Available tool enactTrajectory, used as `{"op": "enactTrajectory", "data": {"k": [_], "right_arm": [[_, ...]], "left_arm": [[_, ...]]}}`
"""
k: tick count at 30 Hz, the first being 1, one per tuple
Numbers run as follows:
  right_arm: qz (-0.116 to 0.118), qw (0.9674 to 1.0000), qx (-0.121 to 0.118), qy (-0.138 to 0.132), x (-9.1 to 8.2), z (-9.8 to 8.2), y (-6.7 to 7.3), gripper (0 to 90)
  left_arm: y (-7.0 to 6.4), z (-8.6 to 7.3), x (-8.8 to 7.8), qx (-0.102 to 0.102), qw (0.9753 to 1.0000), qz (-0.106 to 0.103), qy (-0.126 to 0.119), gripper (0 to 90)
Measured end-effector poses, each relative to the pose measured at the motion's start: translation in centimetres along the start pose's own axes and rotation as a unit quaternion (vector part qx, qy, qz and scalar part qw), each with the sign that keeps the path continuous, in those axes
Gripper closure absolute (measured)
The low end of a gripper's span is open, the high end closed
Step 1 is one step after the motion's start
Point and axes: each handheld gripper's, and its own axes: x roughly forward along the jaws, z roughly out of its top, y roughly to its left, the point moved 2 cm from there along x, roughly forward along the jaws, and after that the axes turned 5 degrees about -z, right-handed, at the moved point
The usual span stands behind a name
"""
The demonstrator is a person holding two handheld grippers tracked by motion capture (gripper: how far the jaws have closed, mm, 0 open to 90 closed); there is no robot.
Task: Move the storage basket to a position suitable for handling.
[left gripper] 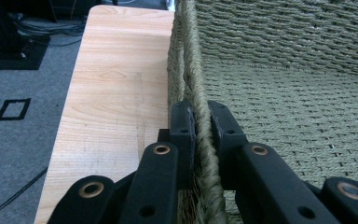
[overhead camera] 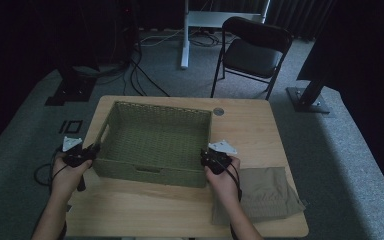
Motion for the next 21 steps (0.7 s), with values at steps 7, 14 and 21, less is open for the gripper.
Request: {"op": "enactTrajectory", "data": {"k": [7, 14, 21], "right_arm": [[0.001, 0.9998, -0.016, 0.014, 1.4, 1.3, -0.2, 67.4], [0.014, 0.9994, -0.02, 0.024, 2.9, 2.4, -1.1, 67.8], [0.021, 0.9993, -0.019, 0.026, 4.0, 3.1, -2.2, 67.9]], "left_arm": [[0.0, 0.2, 0.1, 0.003, 0.9999, 0.016, 0.005, 82.7], [-0.5, 0.5, 0.8, -0.005, 0.9994, 0.034, -0.001, 83.4], [-1.0, 1.0, 1.9, -0.005, 0.9992, 0.039, -0.004, 83.5]]}}
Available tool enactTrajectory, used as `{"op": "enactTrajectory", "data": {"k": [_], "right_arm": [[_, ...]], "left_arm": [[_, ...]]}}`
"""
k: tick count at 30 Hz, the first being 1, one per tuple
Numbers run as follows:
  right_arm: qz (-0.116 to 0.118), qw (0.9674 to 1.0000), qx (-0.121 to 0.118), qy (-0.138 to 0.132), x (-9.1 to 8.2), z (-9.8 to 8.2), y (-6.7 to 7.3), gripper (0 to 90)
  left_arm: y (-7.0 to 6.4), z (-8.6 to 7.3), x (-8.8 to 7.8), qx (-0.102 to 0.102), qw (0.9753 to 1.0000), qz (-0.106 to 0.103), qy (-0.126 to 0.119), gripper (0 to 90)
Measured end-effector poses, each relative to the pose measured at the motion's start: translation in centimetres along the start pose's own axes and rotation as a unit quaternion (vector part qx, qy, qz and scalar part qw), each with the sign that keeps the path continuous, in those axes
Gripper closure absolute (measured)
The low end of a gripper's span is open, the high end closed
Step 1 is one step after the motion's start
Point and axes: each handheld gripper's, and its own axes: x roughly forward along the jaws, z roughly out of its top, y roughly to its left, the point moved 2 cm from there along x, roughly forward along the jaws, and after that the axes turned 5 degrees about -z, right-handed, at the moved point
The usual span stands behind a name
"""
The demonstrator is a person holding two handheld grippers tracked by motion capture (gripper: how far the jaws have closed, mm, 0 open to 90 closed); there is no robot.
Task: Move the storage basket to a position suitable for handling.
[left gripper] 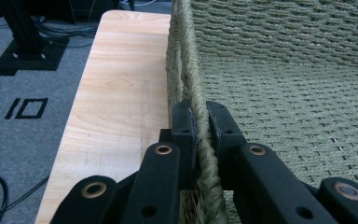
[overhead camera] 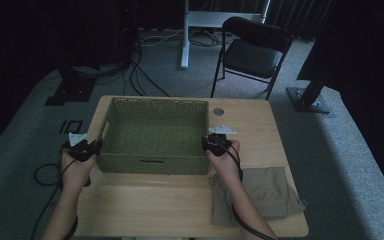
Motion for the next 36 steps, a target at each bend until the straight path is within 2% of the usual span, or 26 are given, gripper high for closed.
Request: {"op": "enactTrajectory", "data": {"k": [3, 7, 10, 19, 21, 36], "right_arm": [[-0.003, 1.0, -0.003, 0.002, 0.2, 0.2, -0.3, 68.0], [-0.007, 0.9999, -0.007, 0.005, 0.4, 0.4, -1.1, 68.2], [-0.011, 0.9999, -0.007, 0.007, 0.3, 0.3, -2.2, 68.2], [-0.025, 0.9996, -0.008, 0.009, 0.0, 0.1, -4.4, 68.3], [-0.029, 0.9995, -0.008, 0.012, -0.1, 0.0, -5.1, 68.4], [-0.025, 0.9996, 0.002, 0.013, -1.2, -1.0, -9.6, 68.3]], "left_arm": [[-0.4, 0.2, 0.5, -0.005, 1.0, -0.001, -0.002, 83.5], [-1.0, 0.3, 0.9, -0.002, 1.0, -0.004, -0.002, 83.4], [-1.8, 0.7, 1.7, -0.004, 0.9999, -0.013, -0.003, 83.3], [-3.9, 1.3, 3.1, 0.014, 0.9997, -0.017, 0.005, 83.3], [-4.6, 1.4, 3.5, 0.025, 0.9995, -0.018, 0.007, 83.2], [-8.6, 1.5, 4.5, 0.037, 0.9984, -0.039, 0.02, 82.6]]}}
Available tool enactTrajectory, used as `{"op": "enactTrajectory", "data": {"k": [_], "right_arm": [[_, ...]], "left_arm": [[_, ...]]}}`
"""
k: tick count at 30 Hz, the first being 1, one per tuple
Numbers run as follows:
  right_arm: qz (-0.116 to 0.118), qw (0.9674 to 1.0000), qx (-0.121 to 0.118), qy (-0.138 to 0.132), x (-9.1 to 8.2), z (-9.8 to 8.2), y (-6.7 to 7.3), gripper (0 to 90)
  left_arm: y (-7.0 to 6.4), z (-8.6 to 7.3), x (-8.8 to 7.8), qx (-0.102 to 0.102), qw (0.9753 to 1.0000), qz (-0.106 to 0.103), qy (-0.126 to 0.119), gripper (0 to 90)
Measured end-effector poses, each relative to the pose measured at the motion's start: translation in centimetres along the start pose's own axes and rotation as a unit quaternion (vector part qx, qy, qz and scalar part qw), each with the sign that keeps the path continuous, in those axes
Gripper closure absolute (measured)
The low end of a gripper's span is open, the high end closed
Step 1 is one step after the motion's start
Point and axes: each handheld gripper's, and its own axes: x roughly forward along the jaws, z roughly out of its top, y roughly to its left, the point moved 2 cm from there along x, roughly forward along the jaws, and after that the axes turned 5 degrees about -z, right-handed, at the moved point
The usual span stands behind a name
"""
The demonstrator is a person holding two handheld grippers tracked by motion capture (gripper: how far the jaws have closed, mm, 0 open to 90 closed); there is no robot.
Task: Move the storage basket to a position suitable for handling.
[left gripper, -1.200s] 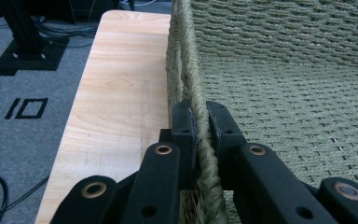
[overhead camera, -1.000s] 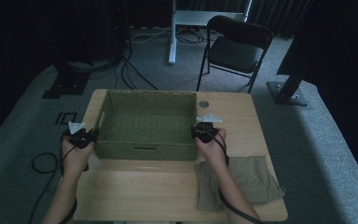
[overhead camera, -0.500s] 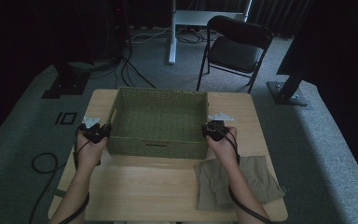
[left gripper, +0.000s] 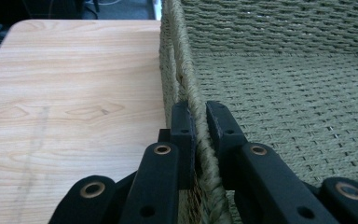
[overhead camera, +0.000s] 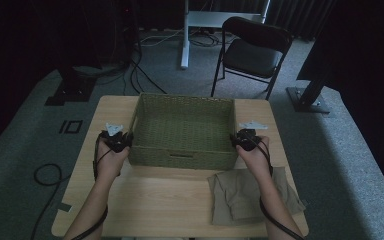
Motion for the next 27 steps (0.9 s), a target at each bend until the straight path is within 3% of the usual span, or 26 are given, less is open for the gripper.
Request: {"op": "enactTrajectory", "data": {"k": [6, 19, 27], "right_arm": [[0.003, 1.0, 0.004, -0.001, -0.4, -0.4, -0.9, 68.3], [0.013, 0.9999, 0.008, -0.005, -1.2, -1.2, -0.9, 68.1], [0.013, 0.9999, -0.005, -0.002, -1.7, -1.4, -0.7, 68.3]], "left_arm": [[-0.9, -0.2, -0.1, 0.005, 1.0, 0.0, 0.003, 82.6], [-1.3, -1.0, -1.2, 0.012, 0.9999, -0.008, 0.007, 82.1], [-1.4, -1.6, -2.2, 0.012, 0.9998, -0.013, 0.008, 81.7]]}}
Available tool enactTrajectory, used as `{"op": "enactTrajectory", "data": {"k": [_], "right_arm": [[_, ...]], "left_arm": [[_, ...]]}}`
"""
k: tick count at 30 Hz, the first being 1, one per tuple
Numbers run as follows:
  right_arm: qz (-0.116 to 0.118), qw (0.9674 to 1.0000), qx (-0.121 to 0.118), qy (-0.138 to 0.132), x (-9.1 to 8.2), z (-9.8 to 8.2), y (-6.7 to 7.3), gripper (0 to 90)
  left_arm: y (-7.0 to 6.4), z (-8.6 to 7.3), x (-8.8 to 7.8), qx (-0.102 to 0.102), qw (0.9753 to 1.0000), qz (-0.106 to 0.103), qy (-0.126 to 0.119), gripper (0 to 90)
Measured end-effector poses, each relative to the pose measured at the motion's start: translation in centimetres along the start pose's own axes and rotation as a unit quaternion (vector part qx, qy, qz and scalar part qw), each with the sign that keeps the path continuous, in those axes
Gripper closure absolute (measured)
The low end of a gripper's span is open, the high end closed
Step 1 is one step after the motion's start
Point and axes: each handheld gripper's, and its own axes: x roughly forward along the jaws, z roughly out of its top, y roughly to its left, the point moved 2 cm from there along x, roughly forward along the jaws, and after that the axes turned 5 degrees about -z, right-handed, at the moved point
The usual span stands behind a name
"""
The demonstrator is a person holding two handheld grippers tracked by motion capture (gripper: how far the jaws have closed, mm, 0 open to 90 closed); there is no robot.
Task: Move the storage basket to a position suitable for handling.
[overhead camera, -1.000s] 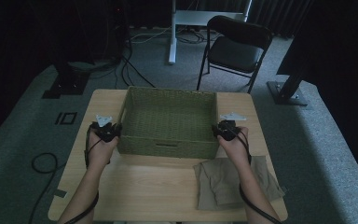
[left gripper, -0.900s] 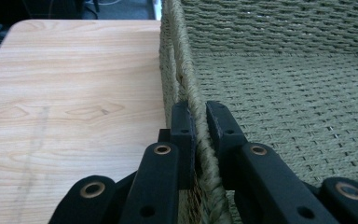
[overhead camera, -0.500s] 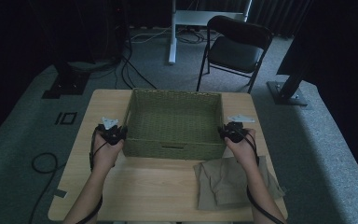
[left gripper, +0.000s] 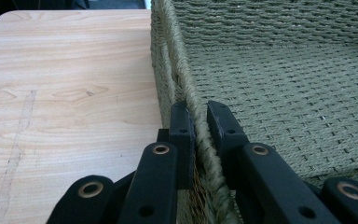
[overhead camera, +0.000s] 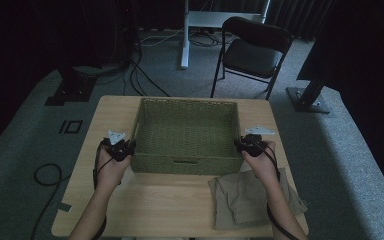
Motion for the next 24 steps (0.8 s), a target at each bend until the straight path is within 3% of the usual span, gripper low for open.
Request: {"op": "enactTrajectory", "data": {"k": [13, 16, 18, 20, 22, 24], "right_arm": [[0.006, 1.0, 0.0, -0.001, -0.5, -0.4, 0.2, 67.9], [0.015, 0.9998, 0.01, -0.002, -0.4, -0.5, -0.1, 64.0], [0.01, 0.9998, 0.016, -0.008, -0.3, -0.5, -0.4, 52.3], [0.015, 0.9993, 0.023, -0.026, -0.3, -0.6, -0.8, 43.4], [0.02, 0.9991, 0.015, -0.034, -0.2, -0.7, -0.9, 41.9], [0.033, 0.9991, 0.003, -0.025, -0.1, -0.8, -1.0, 39.8]], "left_arm": [[-0.1, -0.4, -0.7, 0.006, 1.0, -0.007, 0.004, 80.6], [0.2, -0.3, -0.7, 0.005, 0.9997, -0.022, 0.006, 79.0], [0.5, -0.2, -0.6, 0.008, 0.9987, -0.049, 0.009, 71.1], [0.8, -0.1, -0.4, 0.015, 0.9983, -0.056, -0.001, 56.9], [0.9, 0.1, -0.3, 0.02, 0.9978, -0.063, -0.003, 41.6], [1.0, 0.3, -0.2, 0.011, 0.9975, -0.069, -0.006, 37.2]]}}
